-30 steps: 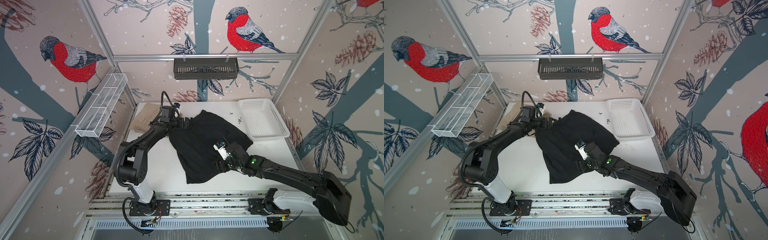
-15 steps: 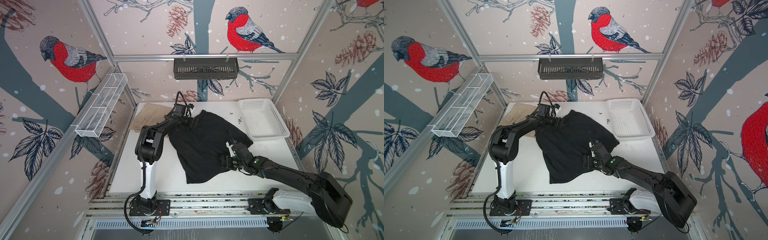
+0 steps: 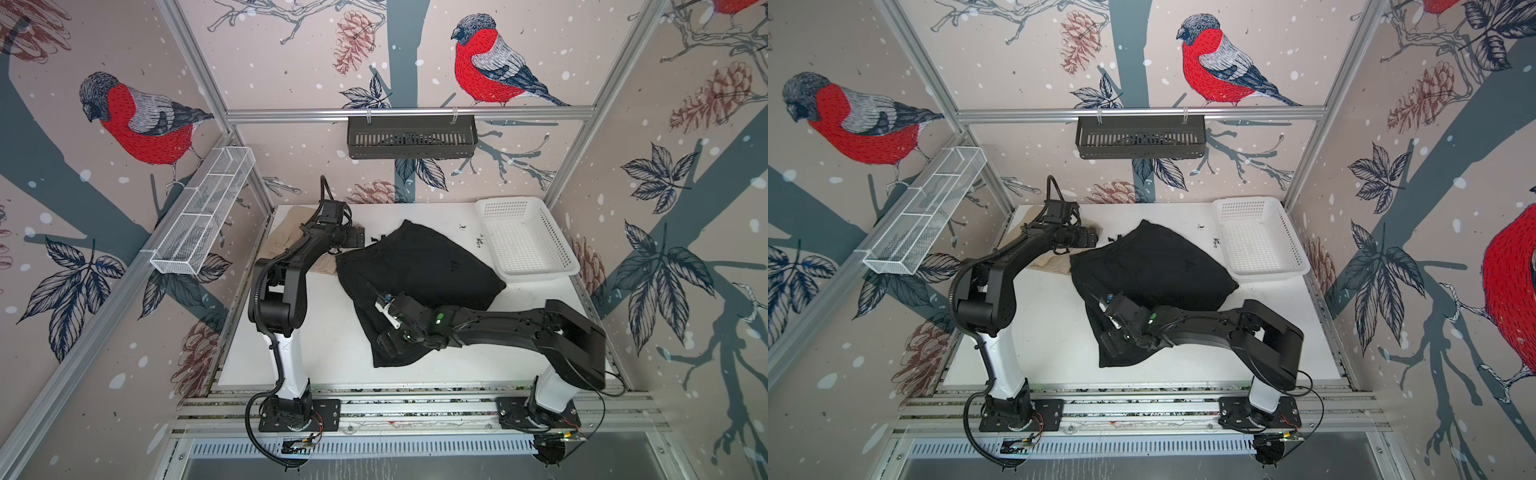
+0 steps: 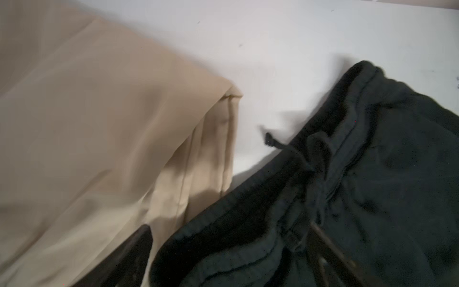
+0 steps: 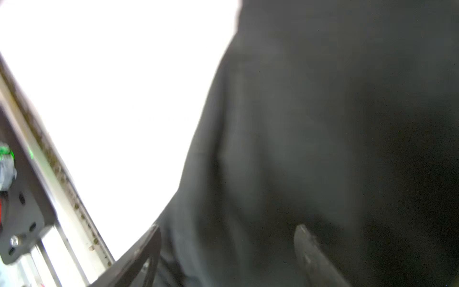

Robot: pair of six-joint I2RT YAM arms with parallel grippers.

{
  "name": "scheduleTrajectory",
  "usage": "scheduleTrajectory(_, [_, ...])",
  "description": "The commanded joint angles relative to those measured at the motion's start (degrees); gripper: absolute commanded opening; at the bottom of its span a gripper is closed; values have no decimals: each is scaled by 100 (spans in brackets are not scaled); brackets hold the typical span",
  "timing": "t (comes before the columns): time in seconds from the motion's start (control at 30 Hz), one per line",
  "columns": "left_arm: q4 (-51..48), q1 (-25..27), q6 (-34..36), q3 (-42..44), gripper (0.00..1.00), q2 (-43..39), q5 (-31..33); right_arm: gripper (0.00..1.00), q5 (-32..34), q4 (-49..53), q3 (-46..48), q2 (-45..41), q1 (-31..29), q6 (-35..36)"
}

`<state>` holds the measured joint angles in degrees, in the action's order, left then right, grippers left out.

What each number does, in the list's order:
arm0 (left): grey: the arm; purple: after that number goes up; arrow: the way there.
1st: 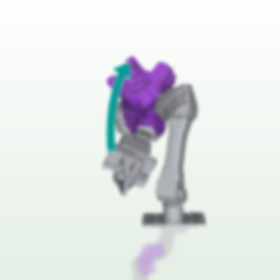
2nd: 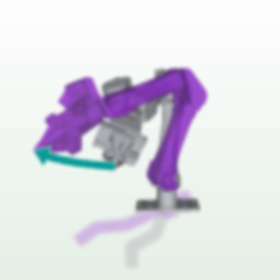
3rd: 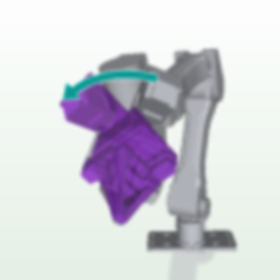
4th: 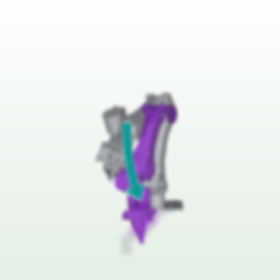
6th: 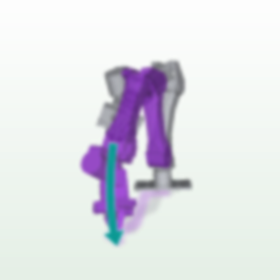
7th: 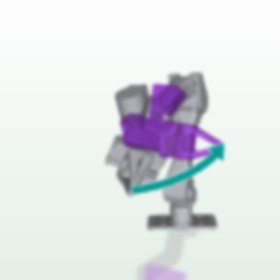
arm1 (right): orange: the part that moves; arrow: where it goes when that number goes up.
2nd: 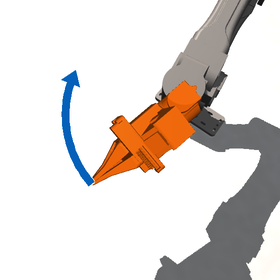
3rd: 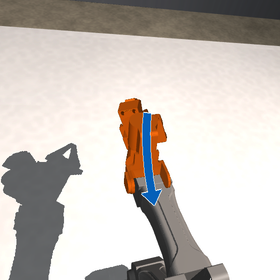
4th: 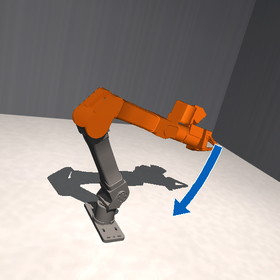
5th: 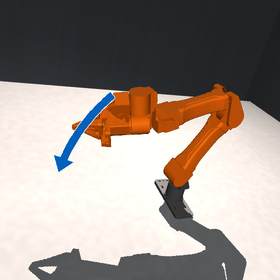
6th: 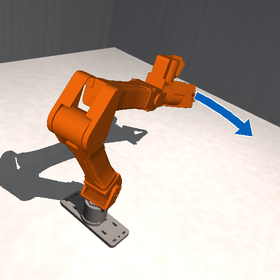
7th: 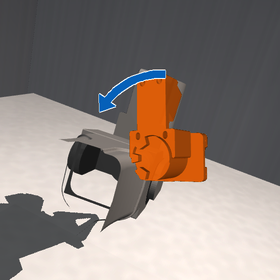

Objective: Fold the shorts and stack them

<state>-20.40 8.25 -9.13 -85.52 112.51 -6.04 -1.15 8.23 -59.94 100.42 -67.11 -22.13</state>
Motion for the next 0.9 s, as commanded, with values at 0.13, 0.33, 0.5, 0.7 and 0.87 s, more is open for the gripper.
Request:
scheduleTrajectory(0.13, [131,-60,-21,16,97,-75,-45,79,412,528,-593,786,-441,217])
scheduleTrajectory(0.33, [211,-59,-72,-12,97,-93,-164,36,261,691,-144,710,-443,68])
scheduleTrajectory(0.5, [205,104,154,-28,97,-192,-389,9,3,955,563,83,-408,-310])
scheduleTrajectory(0.7, [173,702,835,-176,97,-145,-647,52,-641,1361,1707,-1008,-179,-1151])
scheduleTrajectory(0.87, [665,887,1251,-441,97,304,-1488,68,-692,856,2416,-2422,424,-1532])
